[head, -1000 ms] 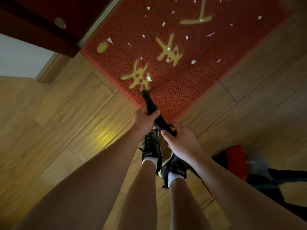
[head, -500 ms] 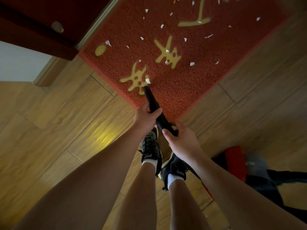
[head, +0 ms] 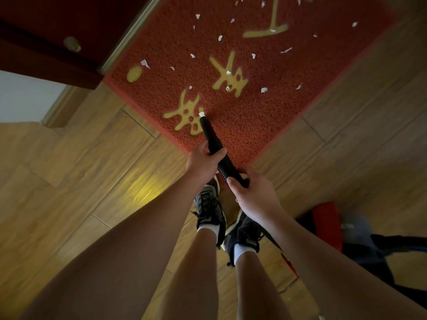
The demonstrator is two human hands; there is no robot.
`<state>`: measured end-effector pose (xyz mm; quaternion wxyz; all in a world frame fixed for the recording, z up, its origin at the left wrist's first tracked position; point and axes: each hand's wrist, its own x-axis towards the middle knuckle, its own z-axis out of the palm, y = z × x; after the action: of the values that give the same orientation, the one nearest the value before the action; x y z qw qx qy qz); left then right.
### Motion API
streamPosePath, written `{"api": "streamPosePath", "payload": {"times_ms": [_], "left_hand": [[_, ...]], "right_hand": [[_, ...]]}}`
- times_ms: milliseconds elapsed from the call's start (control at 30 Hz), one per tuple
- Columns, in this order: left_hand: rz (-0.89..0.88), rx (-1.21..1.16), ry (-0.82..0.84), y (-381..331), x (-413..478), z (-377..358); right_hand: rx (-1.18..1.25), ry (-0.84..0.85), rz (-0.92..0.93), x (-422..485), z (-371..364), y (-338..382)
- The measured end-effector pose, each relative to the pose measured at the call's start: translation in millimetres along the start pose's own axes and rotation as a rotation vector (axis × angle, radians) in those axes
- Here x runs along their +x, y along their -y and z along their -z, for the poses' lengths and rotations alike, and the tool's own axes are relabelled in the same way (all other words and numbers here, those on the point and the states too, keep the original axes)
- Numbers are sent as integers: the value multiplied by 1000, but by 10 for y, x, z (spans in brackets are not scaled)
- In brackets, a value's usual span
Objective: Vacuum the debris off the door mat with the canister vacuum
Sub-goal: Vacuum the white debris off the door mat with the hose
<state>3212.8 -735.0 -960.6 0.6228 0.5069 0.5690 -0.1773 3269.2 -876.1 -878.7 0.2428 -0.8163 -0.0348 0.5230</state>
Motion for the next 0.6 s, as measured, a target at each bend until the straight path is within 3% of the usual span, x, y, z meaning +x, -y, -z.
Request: {"api": "streamPosePath", "payload": {"times_ms": [600], "left_hand": [[10,4,-16,-53,31,65]], "right_hand": [[-29,11,-2,21,33,157]]}}
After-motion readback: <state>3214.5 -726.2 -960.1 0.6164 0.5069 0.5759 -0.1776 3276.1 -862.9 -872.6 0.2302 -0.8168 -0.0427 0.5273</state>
